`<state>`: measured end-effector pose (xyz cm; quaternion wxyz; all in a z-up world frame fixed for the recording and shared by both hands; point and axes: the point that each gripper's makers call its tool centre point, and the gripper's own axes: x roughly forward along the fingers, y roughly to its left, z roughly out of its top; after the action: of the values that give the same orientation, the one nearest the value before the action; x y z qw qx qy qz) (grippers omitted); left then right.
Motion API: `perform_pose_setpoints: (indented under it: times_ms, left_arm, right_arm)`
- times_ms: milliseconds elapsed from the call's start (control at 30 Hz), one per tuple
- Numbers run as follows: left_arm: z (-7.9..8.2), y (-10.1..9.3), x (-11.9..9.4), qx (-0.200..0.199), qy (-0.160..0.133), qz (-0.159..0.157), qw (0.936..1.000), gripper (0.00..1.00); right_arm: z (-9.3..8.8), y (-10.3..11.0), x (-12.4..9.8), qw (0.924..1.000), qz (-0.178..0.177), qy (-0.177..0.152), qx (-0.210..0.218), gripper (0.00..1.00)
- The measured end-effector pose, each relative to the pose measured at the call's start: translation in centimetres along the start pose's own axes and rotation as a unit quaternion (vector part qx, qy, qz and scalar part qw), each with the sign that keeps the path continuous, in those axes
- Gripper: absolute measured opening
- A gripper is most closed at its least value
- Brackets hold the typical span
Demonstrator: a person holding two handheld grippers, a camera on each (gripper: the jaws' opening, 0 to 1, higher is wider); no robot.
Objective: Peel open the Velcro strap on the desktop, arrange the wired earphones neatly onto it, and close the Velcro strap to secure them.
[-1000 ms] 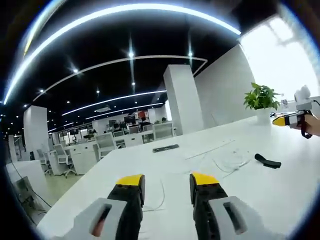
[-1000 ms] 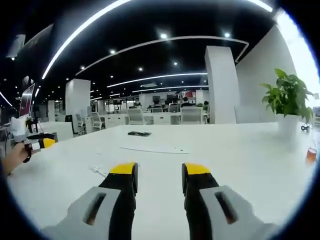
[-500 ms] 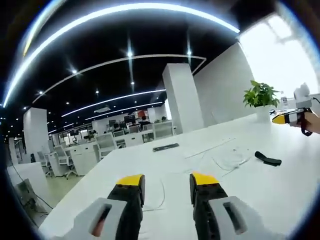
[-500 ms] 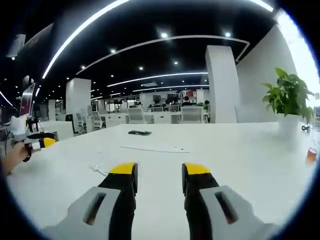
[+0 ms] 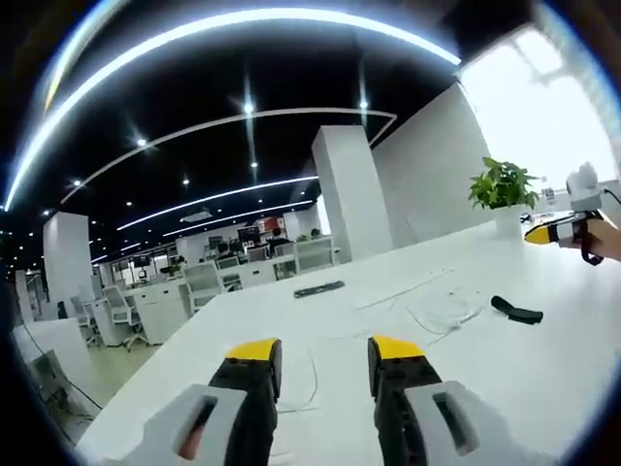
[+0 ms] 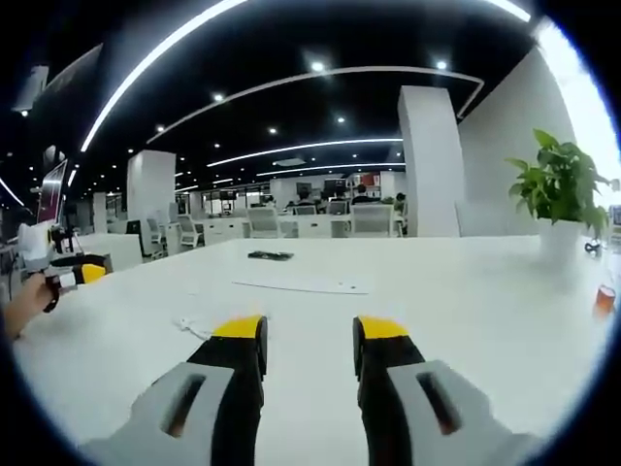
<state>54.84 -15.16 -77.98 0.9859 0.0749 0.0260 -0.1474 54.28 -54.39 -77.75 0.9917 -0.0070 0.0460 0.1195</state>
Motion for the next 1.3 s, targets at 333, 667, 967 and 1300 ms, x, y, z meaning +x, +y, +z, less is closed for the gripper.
perform_pose_setpoints:
  times_ms: [333,667,967,1300]
  left_arm:
    - [-0.1,-0.1,0.0,0.0,0.004,-0.003,1.0,0.39]
    - [-0.3,-0.3,-0.1,0.006,0.011,-0.006,0.9999,0.39]
    - [-0.3,-0.5,-0.1,0.002,0.01,-0.013,0.9999,0.35]
    - [0.3,-1.2,-0.2,-0.007,0.0,-0.035,0.9994,0.36]
  right_arm:
    - [0.1,0.0,-0.1,1.0,0.001,-0.001,0.0,0.37]
    - [0.1,-0.1,-0.3,1.0,-0.003,-0.001,0.0,0.37]
    - [0.2,-0.1,-0.3,1.0,-0.001,-0.003,0.001,0.37]
    - [-0.4,0.8,0.5,0.9996,0.025,0.008,-0.007,0.36]
